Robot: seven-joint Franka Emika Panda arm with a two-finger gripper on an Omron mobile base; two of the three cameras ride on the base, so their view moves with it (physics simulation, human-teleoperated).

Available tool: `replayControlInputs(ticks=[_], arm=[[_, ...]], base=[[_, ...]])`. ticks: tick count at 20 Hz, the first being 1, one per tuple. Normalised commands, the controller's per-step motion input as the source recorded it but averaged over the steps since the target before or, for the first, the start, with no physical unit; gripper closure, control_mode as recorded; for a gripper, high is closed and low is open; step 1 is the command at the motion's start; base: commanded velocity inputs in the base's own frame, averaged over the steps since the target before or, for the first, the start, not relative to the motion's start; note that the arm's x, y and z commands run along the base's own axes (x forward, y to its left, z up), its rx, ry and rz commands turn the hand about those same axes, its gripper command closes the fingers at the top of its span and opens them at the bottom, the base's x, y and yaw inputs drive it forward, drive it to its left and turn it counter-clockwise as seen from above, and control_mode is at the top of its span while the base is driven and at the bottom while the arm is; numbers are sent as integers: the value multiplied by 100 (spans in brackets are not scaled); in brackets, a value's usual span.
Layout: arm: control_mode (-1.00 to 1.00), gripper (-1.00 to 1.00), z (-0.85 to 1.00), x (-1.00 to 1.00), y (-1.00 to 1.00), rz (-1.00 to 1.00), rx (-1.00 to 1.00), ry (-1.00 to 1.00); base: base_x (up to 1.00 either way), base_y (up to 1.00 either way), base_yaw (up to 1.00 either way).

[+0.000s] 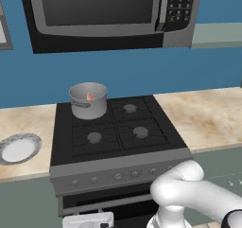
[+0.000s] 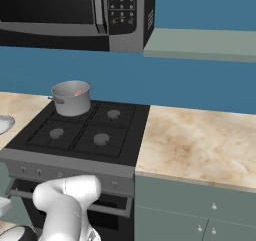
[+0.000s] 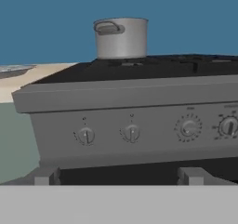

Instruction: Retrieve the frozen meat and place it in the pot on a burner. Then turn the burner on.

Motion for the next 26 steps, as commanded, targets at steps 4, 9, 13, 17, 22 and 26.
replayControlInputs(ticks=[4, 9, 13, 17, 22, 26], arm=[[-100, -100, -22, 11, 0, 0, 0, -13], [-100, -100, -8, 17, 0, 0, 0, -8], [-100, -100, -9, 13, 0, 0, 0, -2], [-100, -100, -10, 8, 0, 0, 0, 0], [-100, -100, -8, 16, 0, 0, 0, 0], [-100, -100, -3, 24, 0, 0, 0, 0]], base=[[0, 0, 0], [0, 0, 0], [0, 0, 0], [0, 0, 0], [0, 0, 0], [0, 0, 0]])
